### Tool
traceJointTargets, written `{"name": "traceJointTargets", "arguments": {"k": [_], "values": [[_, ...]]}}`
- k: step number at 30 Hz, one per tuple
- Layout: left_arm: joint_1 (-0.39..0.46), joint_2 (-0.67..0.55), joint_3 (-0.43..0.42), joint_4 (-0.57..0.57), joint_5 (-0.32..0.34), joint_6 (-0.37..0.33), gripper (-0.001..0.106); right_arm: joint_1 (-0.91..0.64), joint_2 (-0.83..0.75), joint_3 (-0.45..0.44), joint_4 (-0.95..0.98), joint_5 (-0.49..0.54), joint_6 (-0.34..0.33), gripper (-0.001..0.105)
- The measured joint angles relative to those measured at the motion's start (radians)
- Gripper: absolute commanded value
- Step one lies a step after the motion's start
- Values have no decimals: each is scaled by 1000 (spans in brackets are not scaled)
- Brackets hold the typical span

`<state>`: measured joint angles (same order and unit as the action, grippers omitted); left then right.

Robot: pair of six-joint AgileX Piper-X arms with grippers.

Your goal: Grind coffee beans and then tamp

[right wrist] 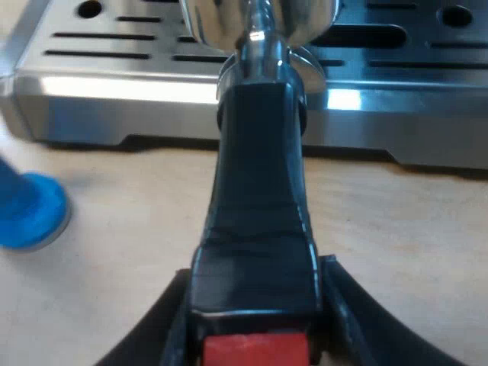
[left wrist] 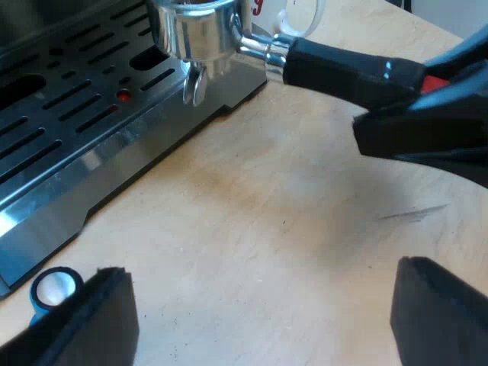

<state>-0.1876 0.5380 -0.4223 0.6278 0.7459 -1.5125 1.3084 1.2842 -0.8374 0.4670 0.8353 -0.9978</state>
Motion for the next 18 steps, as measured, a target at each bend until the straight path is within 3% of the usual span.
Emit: {"name": "traceJointTargets", "arguments": {"k": [8, 15, 18], "values": [[0, 0, 0, 3, 8, -24, 70, 67, 0, 65, -7, 18, 4, 0], [0, 0, 0, 5, 167, -26, 70, 81, 0, 122, -45, 16, 15, 0], [0, 0, 0, 5, 175, -26, 70, 81, 0, 146, -100, 6, 18, 0]]}}
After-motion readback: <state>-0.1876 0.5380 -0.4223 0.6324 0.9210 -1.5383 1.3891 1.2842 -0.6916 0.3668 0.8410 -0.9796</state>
